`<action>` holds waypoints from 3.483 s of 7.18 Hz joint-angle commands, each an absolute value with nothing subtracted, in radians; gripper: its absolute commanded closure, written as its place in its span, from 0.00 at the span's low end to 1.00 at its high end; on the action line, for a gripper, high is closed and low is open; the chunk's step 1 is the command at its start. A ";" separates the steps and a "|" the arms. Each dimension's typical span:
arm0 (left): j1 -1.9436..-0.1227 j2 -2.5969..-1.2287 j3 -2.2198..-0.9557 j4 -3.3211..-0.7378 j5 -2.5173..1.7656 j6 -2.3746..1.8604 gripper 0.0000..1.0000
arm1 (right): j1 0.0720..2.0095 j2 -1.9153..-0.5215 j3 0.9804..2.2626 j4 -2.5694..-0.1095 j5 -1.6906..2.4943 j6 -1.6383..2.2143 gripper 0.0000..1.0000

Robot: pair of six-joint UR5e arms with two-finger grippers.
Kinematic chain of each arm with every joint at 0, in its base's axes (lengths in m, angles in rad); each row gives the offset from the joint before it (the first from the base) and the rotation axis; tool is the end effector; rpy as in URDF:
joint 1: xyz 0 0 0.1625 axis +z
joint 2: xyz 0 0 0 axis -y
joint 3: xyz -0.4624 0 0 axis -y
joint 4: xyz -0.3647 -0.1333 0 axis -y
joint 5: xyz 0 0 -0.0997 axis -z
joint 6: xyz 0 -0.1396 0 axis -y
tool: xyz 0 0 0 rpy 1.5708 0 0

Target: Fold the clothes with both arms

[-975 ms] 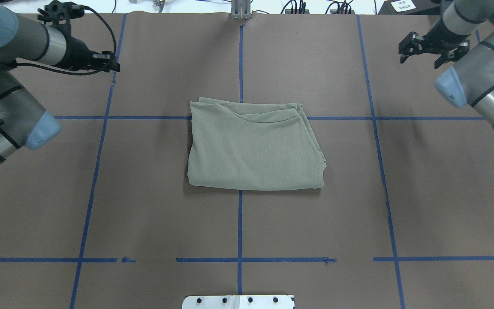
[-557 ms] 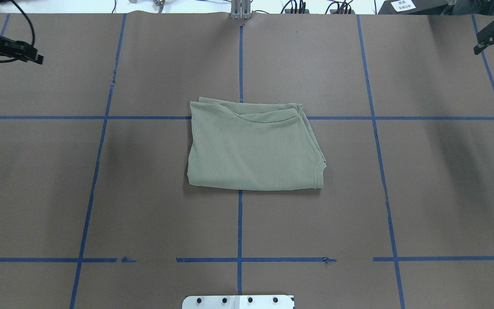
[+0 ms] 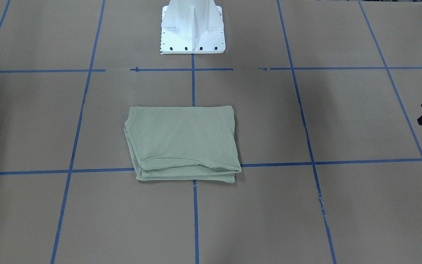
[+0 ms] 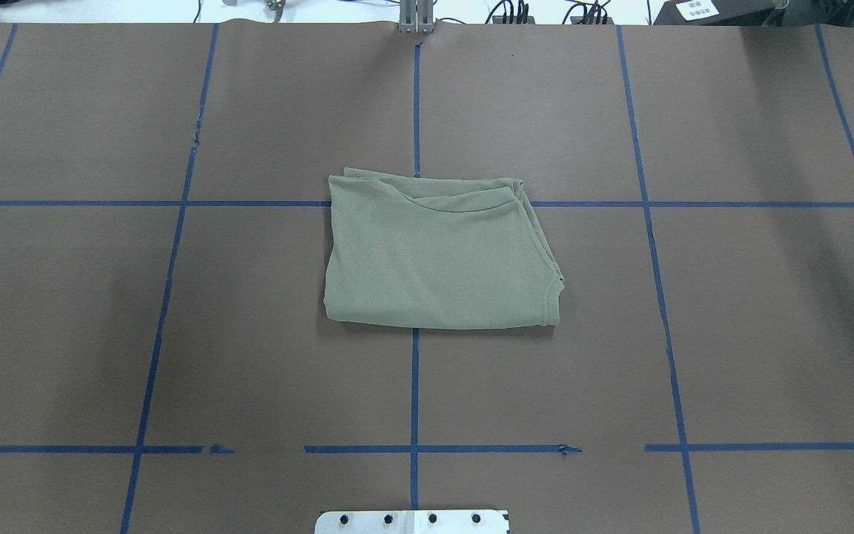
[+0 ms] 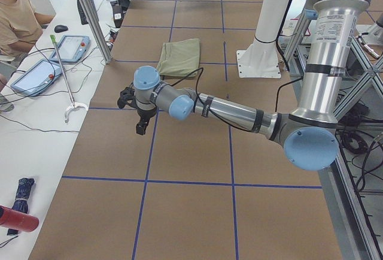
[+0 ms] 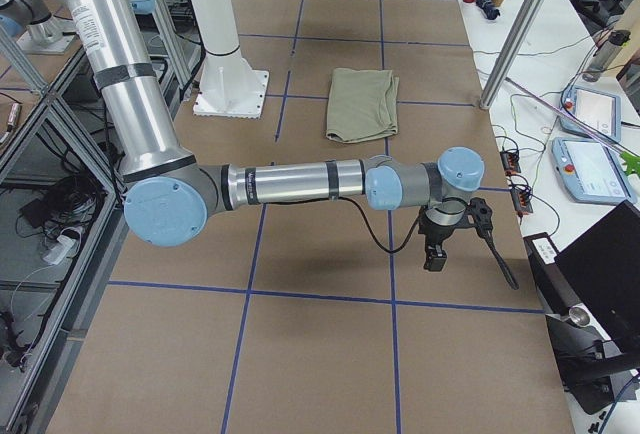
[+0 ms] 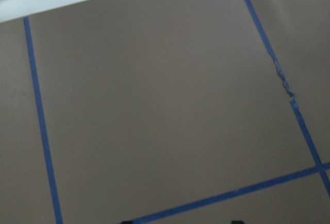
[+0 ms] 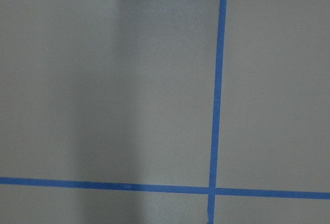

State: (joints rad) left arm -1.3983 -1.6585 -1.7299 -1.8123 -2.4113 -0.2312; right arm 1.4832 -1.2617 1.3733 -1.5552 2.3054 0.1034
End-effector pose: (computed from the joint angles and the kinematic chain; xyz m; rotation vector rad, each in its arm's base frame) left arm 0.0614 -0.5231 0.5695 0.2844 0.8978 0.1508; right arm -0.0142 -0.6162 0.6525 0.0509 -0.7418 -0.0316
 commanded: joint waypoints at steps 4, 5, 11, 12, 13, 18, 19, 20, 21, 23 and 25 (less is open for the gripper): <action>-1.434 -1.562 -1.744 -1.815 -2.401 -0.192 0.00 | 1.483 -1.404 1.536 -1.569 2.342 0.112 0.00; -1.454 -1.566 -1.720 -1.815 -2.366 -0.187 0.00 | 1.479 -1.399 1.549 -1.609 2.335 0.113 0.00; -1.566 -1.510 -1.780 -1.880 -2.367 -0.242 0.00 | 1.477 -1.457 1.543 -1.615 2.326 0.112 0.00; -1.565 -1.494 -1.781 -1.902 -2.350 -0.244 0.00 | 1.477 -1.459 1.540 -1.614 2.327 0.112 0.00; -1.565 -1.488 -1.781 -1.867 -2.342 -0.241 0.00 | 1.473 -1.460 1.539 -1.614 2.330 0.112 0.00; -1.562 -1.486 -1.795 -1.583 -2.339 -0.089 0.00 | 1.451 -1.473 1.529 -1.542 2.330 0.115 0.00; -1.554 -1.497 -1.790 -1.568 -2.336 -0.092 0.00 | 1.451 -1.474 1.529 -1.542 2.332 0.115 0.00; -1.552 -1.500 -1.787 -1.568 -2.344 -0.092 0.00 | 1.451 -1.473 1.529 -1.539 2.332 0.115 0.00; -1.552 -1.503 -1.789 -1.568 -2.344 -0.084 0.00 | 1.451 -1.474 1.532 -1.536 2.332 0.115 0.00; -1.540 -1.499 -1.787 -1.566 -2.338 -0.080 0.00 | 1.451 -1.474 1.535 -1.536 2.333 0.115 0.00; -1.540 -1.500 -1.751 -1.571 -2.335 -0.084 0.00 | 1.450 -1.473 1.531 -1.528 2.333 0.114 0.00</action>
